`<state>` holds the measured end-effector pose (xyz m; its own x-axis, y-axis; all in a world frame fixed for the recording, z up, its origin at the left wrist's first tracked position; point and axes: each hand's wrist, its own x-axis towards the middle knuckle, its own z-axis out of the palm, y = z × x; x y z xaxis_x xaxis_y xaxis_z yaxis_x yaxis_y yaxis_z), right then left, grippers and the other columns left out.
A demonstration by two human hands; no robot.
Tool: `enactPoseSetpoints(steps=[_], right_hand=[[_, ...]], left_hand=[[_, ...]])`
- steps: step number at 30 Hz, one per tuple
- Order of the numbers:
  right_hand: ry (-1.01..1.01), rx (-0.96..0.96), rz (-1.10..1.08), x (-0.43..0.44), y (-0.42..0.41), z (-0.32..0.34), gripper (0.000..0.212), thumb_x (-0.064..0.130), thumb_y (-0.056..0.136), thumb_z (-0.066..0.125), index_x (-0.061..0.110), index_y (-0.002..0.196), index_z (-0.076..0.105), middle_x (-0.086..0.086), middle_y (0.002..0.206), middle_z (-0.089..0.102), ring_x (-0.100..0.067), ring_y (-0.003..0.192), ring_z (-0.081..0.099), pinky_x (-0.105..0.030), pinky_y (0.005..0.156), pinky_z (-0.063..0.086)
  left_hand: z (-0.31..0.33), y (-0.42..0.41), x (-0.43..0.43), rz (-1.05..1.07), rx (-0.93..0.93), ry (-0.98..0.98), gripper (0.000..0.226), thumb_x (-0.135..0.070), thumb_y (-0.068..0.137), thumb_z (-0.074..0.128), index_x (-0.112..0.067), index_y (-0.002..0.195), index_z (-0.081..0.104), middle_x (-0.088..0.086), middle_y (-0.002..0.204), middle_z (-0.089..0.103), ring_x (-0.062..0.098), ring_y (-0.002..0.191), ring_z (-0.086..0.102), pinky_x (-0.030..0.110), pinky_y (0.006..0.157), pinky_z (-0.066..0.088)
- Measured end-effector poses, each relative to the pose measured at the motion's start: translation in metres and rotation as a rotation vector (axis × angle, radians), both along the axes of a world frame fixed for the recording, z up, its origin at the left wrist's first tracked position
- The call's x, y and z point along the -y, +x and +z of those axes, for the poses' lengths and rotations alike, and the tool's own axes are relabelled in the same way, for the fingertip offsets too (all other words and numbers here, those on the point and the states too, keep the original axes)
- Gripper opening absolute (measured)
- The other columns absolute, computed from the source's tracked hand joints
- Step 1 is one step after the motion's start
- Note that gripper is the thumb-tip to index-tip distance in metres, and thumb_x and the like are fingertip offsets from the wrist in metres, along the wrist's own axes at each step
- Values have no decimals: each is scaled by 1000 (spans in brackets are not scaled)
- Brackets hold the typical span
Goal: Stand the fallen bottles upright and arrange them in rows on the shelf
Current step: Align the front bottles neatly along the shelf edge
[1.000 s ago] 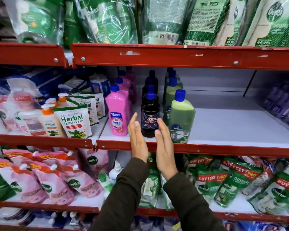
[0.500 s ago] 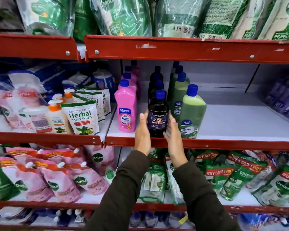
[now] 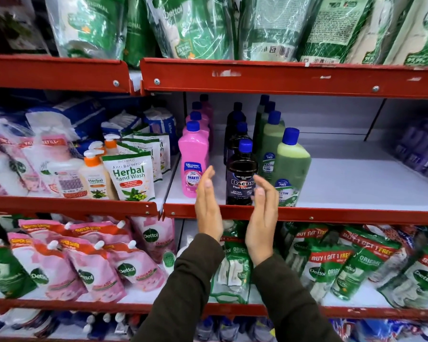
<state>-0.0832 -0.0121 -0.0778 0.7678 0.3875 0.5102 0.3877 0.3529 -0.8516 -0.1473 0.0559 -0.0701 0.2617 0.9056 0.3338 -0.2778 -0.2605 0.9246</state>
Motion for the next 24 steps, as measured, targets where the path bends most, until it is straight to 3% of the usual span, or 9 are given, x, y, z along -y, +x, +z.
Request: enactPoseSetpoints(steps=[3, 6, 7, 9, 11, 13, 15, 19, 24], right_hand=[[-48, 41, 179, -23, -15, -5, 41, 42, 103, 35, 23, 126, 63, 6, 129, 62, -18, 127, 56, -50, 110, 44], [-128, -13, 360, -51, -27, 1, 46, 49, 100, 36, 29, 136, 56, 10, 145, 55, -5, 139, 47, -41, 121, 35], [-152, -39, 393, -59, -29, 6, 47, 49, 101, 35, 30, 141, 52, 10, 149, 51, -2, 140, 44, -37, 122, 33], [-183, -109, 422, -73, -30, 18, 50, 46, 105, 32, 27, 151, 40, 12, 153, 41, 2, 139, 38, -25, 119, 32], [-214, -207, 450, -90, -29, 27, 60, 54, 103, 29, 27, 156, 30, 14, 157, 34, 1, 140, 33, -19, 115, 33], [-239, -264, 464, -103, -29, 29, 80, 76, 89, 31, 31, 155, 32, 7, 160, 37, -7, 144, 38, -35, 121, 34], [-242, -274, 472, -111, -25, 22, 90, 86, 79, 34, 33, 152, 37, 4, 156, 46, -12, 142, 45, -45, 120, 36], [-183, -277, 452, -99, -30, 21, 55, 53, 104, 27, 28, 150, 44, 3, 149, 54, -7, 130, 56, -23, 105, 48], [-156, -233, 437, -84, -37, 10, 48, 41, 107, 29, 27, 150, 43, 3, 148, 53, -9, 134, 54, -16, 102, 49]], left_hand=[[2, -12, -16, 173, 127, 0, 60, -59, 94, 28, -26, 140, 49, -2, 146, 52, 3, 133, 48, 34, 117, 37], [7, -23, -41, 240, 127, -13, 53, -48, 101, 27, -22, 145, 43, 3, 154, 42, 3, 135, 43, 12, 109, 37], [10, -26, -51, 235, 102, -19, 55, -49, 101, 26, -22, 147, 41, 4, 157, 38, 6, 139, 39, 12, 112, 34], [14, -30, -73, 155, 37, -54, 69, -64, 96, 22, -24, 150, 38, 2, 160, 36, 11, 145, 35, 29, 120, 33], [19, -31, -89, 19, 6, -130, 69, -62, 99, 16, -22, 151, 38, 1, 153, 45, 5, 127, 51, 18, 100, 47], [24, -32, -92, -78, -29, -153, 63, -51, 103, 11, -19, 150, 38, -2, 135, 54, -7, 103, 56, 1, 72, 49], [24, -35, -88, -119, -46, -140, 60, -47, 104, 9, -20, 149, 39, -6, 124, 58, -14, 94, 59, -1, 66, 47], [17, -45, -83, -114, -49, -105, 56, -45, 105, 8, -25, 145, 42, -23, 111, 59, -27, 86, 60, -4, 69, 45], [6, -52, -74, -60, -41, -104, 57, -52, 103, 13, -30, 141, 50, -22, 113, 64, -18, 96, 64, 4, 78, 50]])
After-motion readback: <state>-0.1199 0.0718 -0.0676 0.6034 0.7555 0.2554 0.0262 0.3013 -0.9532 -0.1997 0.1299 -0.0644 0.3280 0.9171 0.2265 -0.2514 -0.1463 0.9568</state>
